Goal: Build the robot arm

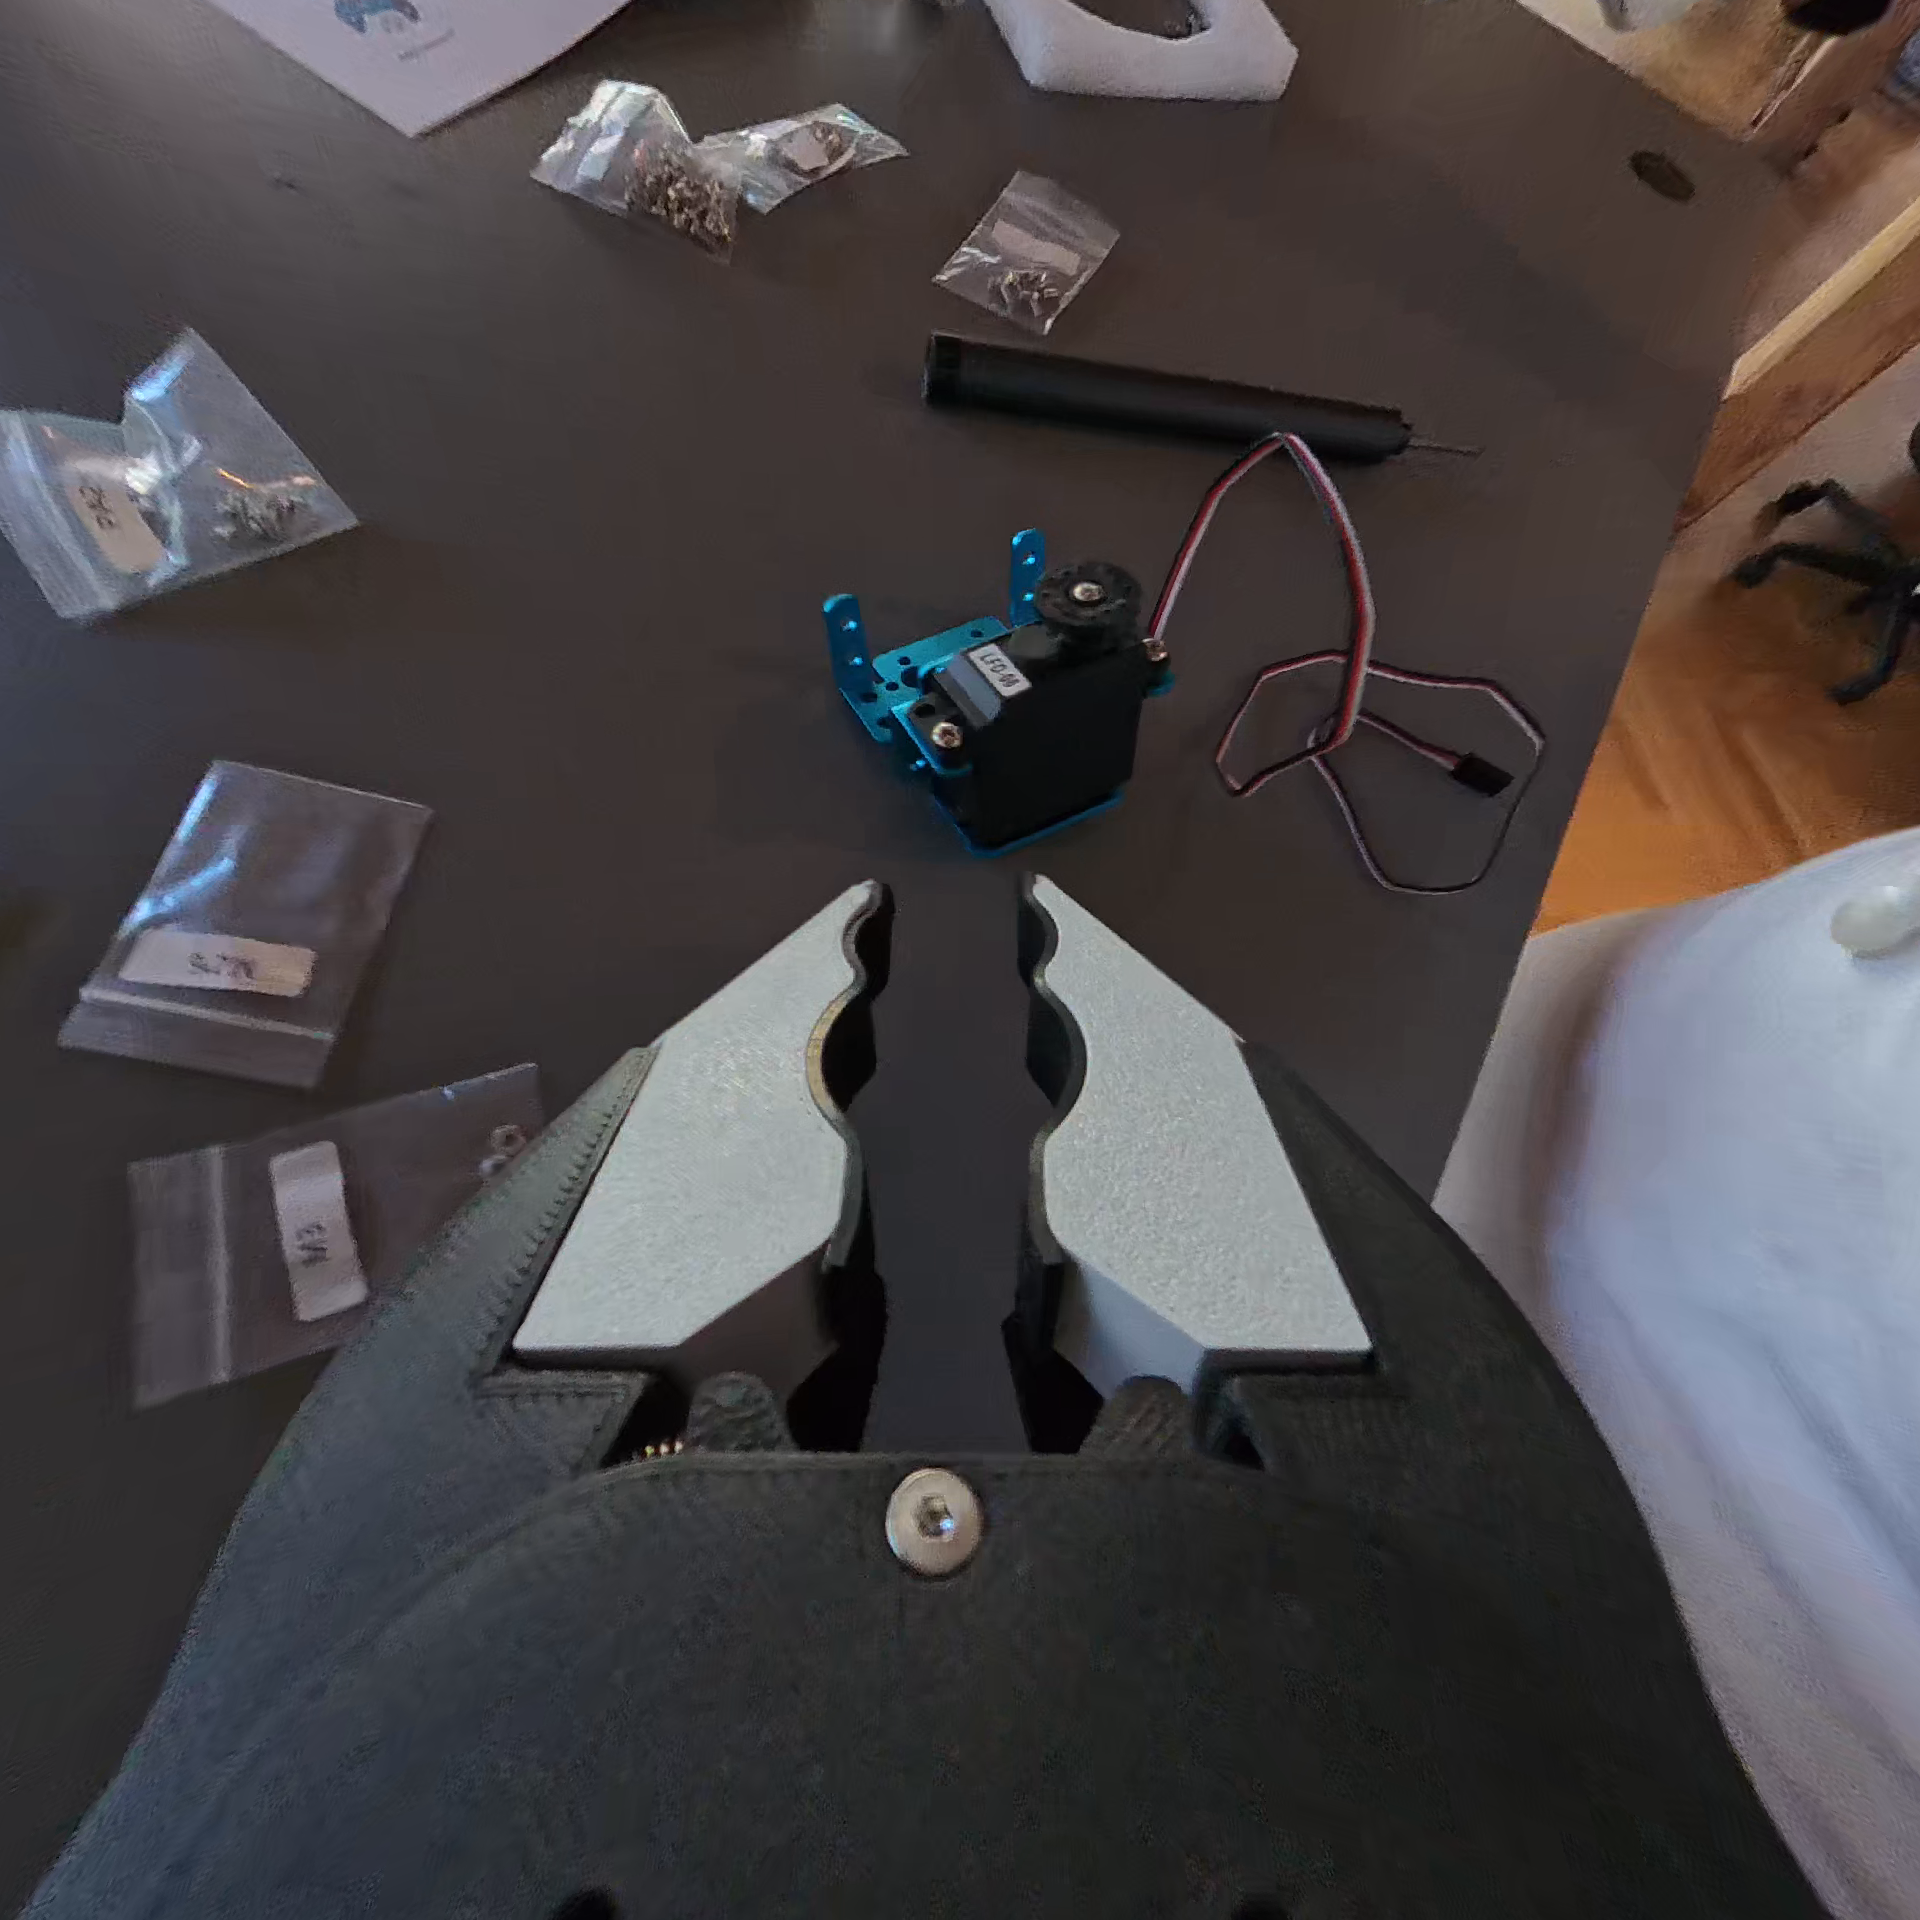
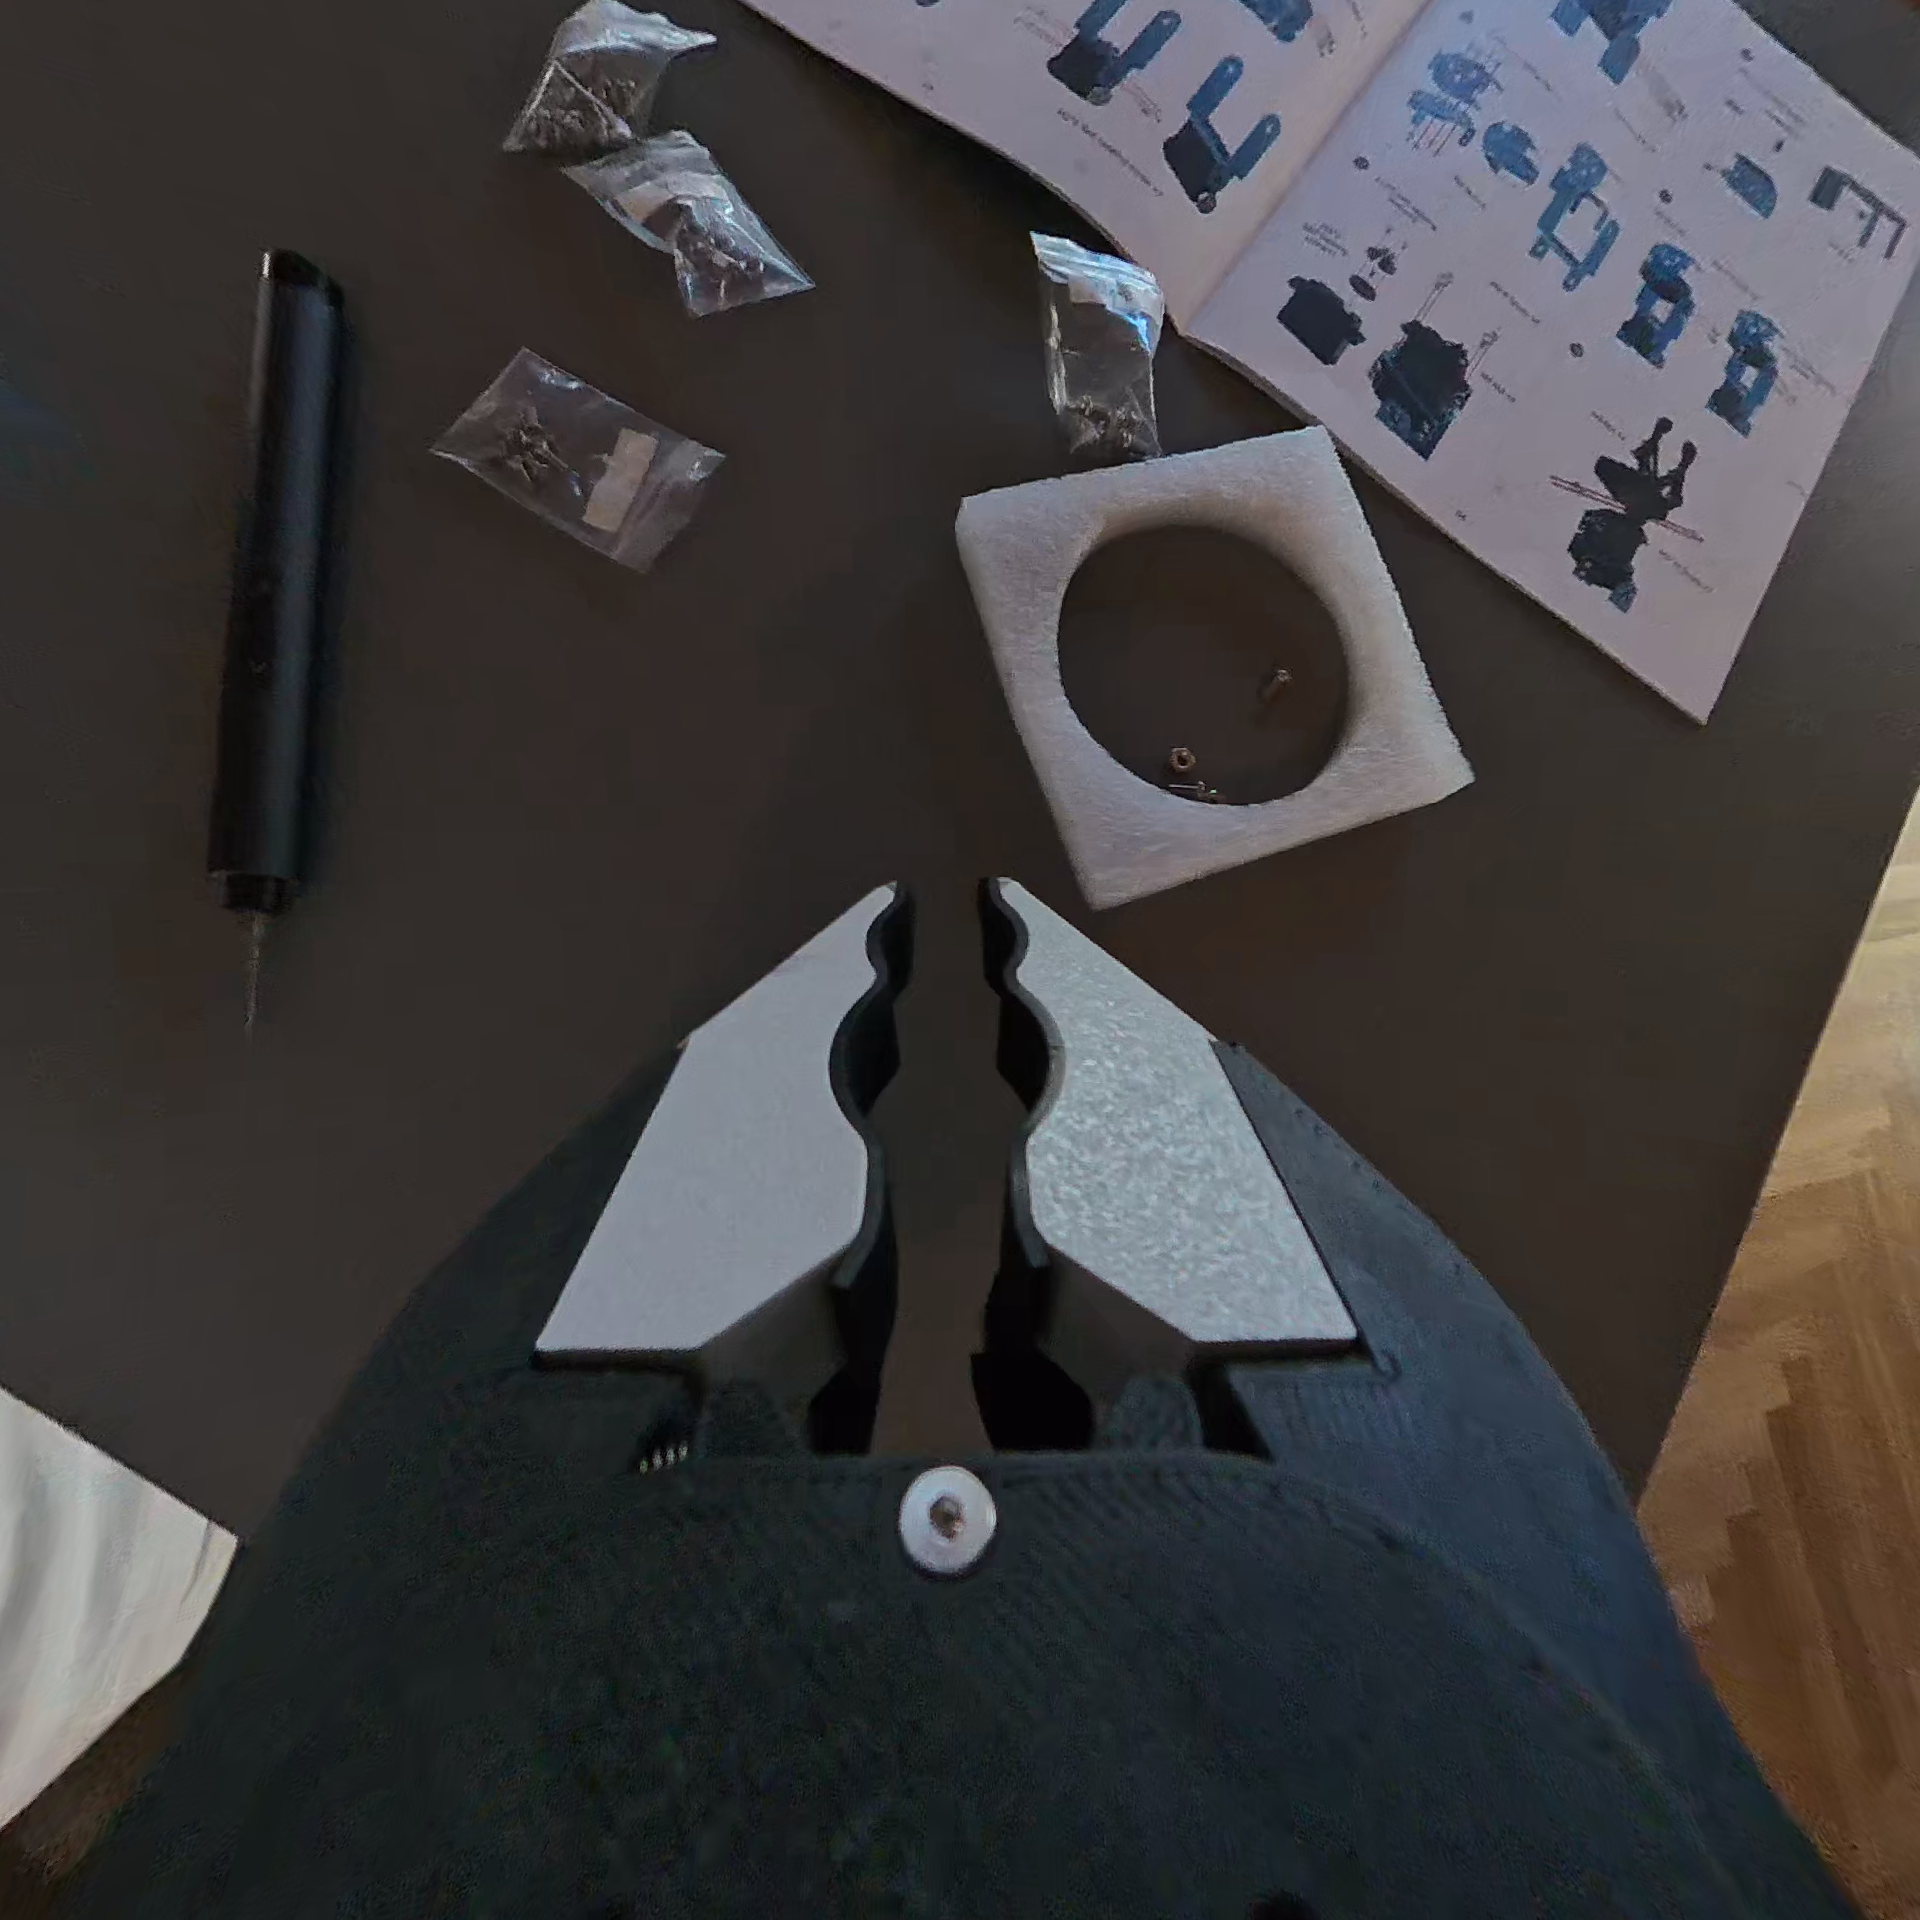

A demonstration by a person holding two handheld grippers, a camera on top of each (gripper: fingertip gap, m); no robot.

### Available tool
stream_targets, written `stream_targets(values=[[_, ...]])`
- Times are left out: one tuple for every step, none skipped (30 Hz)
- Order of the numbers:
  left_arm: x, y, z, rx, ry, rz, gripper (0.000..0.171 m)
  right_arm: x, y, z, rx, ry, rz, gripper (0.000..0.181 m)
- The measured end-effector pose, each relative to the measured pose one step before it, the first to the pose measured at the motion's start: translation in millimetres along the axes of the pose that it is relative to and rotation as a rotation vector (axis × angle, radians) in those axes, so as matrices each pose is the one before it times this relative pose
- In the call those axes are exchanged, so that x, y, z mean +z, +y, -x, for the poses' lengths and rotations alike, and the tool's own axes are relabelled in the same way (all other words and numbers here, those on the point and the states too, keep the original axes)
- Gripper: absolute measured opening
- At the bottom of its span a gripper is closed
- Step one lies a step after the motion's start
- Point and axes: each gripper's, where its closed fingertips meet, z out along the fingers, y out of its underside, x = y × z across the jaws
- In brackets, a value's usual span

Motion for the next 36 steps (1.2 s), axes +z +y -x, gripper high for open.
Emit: stream_targets(values=[[0.74,-0.08,3.87,0.0281,-0.0142,0.00195,0.026,0.06,-0.65,1.77,-0.0013,0.0213,-0.0133,0.013],[0.97,-0.07,4.45,0.0251,-0.0225,0.00053,0.027,0.22,-0.8,-0.68,-0.0087,0.0279,-0.0117,0.013],[1.55,-0.82,4.13,0.014,-0.0233,-0.00243,0.029,0.92,-1.36,-3.07,-0.0078,0.0296,-0.0103,0.013],[1.91,-1.85,1.26,0.005,-0.0095,-0.00334,0.034,2.24,-1.76,-5.95,-0.0013,0.0295,-0.0044,0.012],[1.5,-3.19,-0.5,0.0065,-0.0025,-0.00622,0.039,4.02,-1.49,-8.05,0.0055,0.0225,0.0061,0.012],[1.32,-3.82,0.13,0.0192,-0.0122,-0.00963,0.042,5.88,-2.12,-9.37,0.0164,0.0129,0.0113,0.012],[1.48,-3.34,0.31,0.0401,-0.0189,-0.00611,0.045,7.72,-3.5,-11.29,0.0267,0.0102,0.0089,0.011],[1.73,-1.63,1.13,0.051,-0.0255,0.00491,0.046,9.47,-4.51,-11.75,0.0302,0.0055,0.0098,0.011],[2.27,-0.25,0.8,0.0451,-0.0226,0.01256,0.046,11.03,-5.19,-10.32,0.0312,-0.0058,0.0132,0.01],[2.17,0.24,-0.85,0.0263,-0.0084,0.01559,0.046,12.31,-4.15,-8.39,0.0344,-0.0151,0.0229,0.01],[1.58,-0.25,-1.28,0.0015,0.0002,0.01106,0.045,12.54,-3.11,-7.25,0.036,-0.015,0.0335,0.01],[0.68,-1.25,-1.64,-0.0133,0.0055,-0.00054,0.044,11.68,-2.46,-5.79,0.0304,-0.0124,0.0337,0.01],[0.07,-1.26,-1.63,-0.0175,0.0054,-0.00537,0.042,9.89,-1.94,-0.8,0.0264,-0.0324,0.0327,0.011],[-0.28,-0.11,-0.15,-0.0177,-0.0037,-0.00297,0.04,7.87,-0.91,0.88,0.0358,-0.0351,0.0347,0.011],[-0.4,1.08,1.28,-0.0192,-0.0141,0.00233,0.04,6.17,1.93,-0.45,0.0353,-0.0221,0.0462,0.011],[-0.43,1.8,1.12,-0.0233,-0.0144,0.00603,0.04,4.43,0.9,-0.53,0.0197,-0.0145,0.0295,0.012],[-0.68,1.4,0.38,-0.0275,-0.0109,0.00365,0.04,2.91,0.05,-1.03,0.017,-0.0035,0.0119,0.012],[-0.87,0.59,-0.44,-0.0276,-0.0085,-0.00297,0.04,1.5,1.98,-0.86,0.0134,-0.0012,0.0244,0.013],[-1.03,-0.35,-0.91,-0.0235,-0.0067,-0.00774,0.04,0.63,1.28,-0.51,0.0001,0.0016,0.0193,0.013],[-0.89,-0.57,-0.78,-0.0186,-0.0074,-0.0074,0.04,0.0,-0.14,-0.4,-0.0045,0.0033,0.0076,0.014],[-0.67,-0.24,-0.16,-0.014,-0.0104,-0.00306,0.04,-0.14,0.53,0.73,0.0011,-0.0027,0.0085,0.014],[-0.27,0.02,0.62,-0.0089,-0.0131,0.00205,0.04,0.19,0.94,0.13,0.0007,-0.0002,0.0106,0.014],[-0.2,-0.02,0.72,-0.0043,-0.0133,0.00529,0.04,0.56,0.66,-0.82,-0.0039,0.0042,0.0067,0.014],[-0.4,-0.24,1.27,-0.0018,-0.0154,0.0056,0.04,0.91,0.61,-1.16,-0.004,0.0065,0.0048,0.014],[-0.64,-1.08,1.66,0.0007,-0.0166,0.00252,0.04,1.36,1.66,-1.27,-0.0026,0.007,0.0122,0.014],[-0.88,-1.66,1.33,0.003,-0.0146,-0.00037,0.04,1.74,1.36,-0.82,-0.0077,0.0056,0.011,0.014],[-0.89,-1.85,0.96,0.0037,-0.0099,-0.00111,0.039,2.04,0.11,0.68,-0.0086,-0.0019,0.0025,0.014],[-0.74,-1.62,1.04,0.0033,-0.0077,-0.0002,0.039,2.25,-0.11,0.57,-0.006,0.0002,0.0014,0.014],[-0.63,-1.17,1.26,0.0034,-0.007,0.00151,0.039,2.67,1.26,1.3,-0.0068,-0.0029,0.0097,0.014],[-0.58,-0.76,1.32,0.0037,-0.006,0.00214,0.039,1.61,0.31,0.63,-0.0093,0.0032,0.0034,0.011],[-0.54,-0.53,1.12,0.0033,-0.0035,0.00201,0.039,0.12,-0.89,-0.69,-0.0189,0.0135,-0.0071,0.006],[-0.61,0.1,1.22,0.0029,-0.0022,0.0024,0.039,0.2,-0.04,0.04,-0.0141,0.0083,0.0002,0.006],[-0.58,0.74,1.34,0.0029,-0.002,0.00252,0.039,-0.12,0.18,1.59,-0.0105,-0.0036,-0.0003,0.006],[-0.7,1.14,1.76,0.0029,-0.0021,0.001,0.038,-0.39,-0.66,5.05,-0.0093,-0.0232,-0.0074,0.006],[-0.72,1.5,1.92,0.0007,0.0004,-0.00187,0.037,-1.59,-2.39,7.58,-0.0133,-0.0304,-0.0227,0.006],[-1.04,1.44,2.04,-0.0049,0.0043,-0.00518,0.036,-3.28,-4.27,9.8,-0.0168,-0.0288,-0.0419,0.006]])
